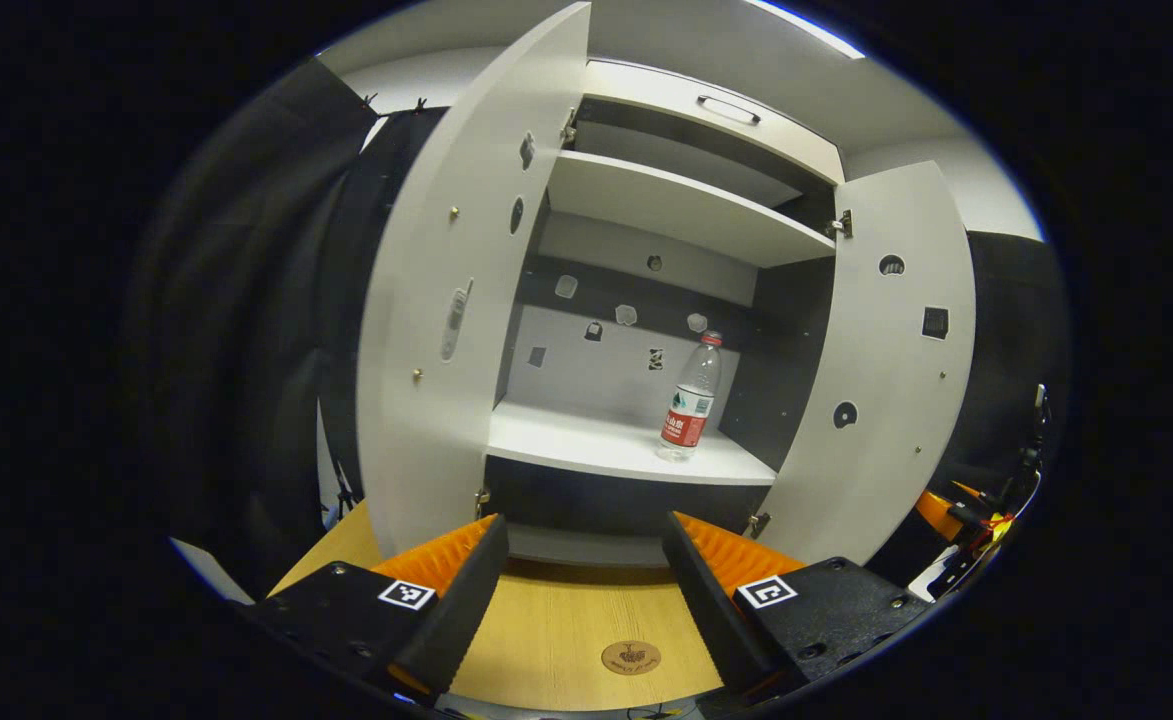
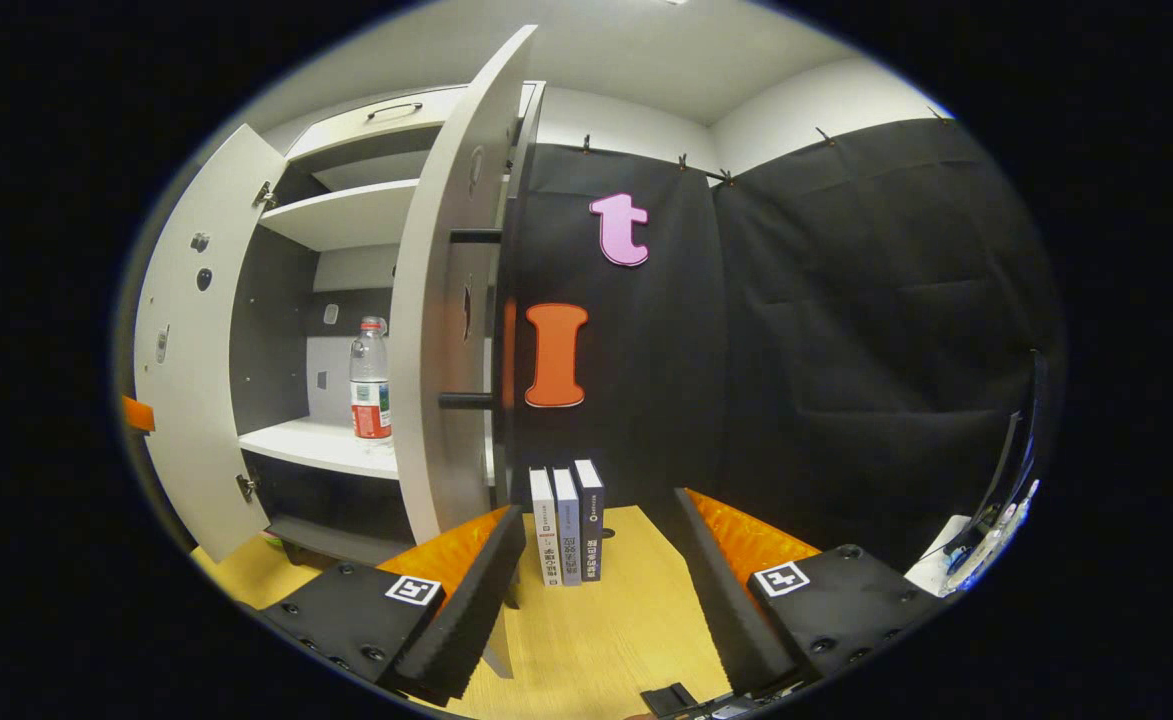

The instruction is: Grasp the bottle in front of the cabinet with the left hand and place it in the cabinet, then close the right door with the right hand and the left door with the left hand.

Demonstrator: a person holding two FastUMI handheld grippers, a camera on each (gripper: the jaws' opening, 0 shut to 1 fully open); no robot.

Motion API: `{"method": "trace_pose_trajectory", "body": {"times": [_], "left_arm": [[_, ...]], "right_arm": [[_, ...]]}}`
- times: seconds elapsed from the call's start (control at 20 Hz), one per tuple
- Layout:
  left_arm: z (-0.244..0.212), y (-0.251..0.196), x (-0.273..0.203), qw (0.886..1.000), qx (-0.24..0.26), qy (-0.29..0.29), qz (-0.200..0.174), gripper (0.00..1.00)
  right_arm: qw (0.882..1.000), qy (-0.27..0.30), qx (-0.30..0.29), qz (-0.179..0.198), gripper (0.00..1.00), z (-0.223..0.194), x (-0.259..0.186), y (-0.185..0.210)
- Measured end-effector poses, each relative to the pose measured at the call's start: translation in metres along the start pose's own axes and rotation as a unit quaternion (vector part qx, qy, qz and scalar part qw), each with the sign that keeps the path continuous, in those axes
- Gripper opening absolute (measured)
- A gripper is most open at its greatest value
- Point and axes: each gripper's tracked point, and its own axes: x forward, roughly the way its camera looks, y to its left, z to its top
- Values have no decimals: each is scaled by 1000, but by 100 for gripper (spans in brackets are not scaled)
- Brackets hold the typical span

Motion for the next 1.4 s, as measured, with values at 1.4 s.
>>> {"method": "trace_pose_trajectory", "body": {"times": [1.4], "left_arm": [[23,108,-71,998,-8,-44,54,94]], "right_arm": [[988,-3,-11,157,87,10,50,208]]}}
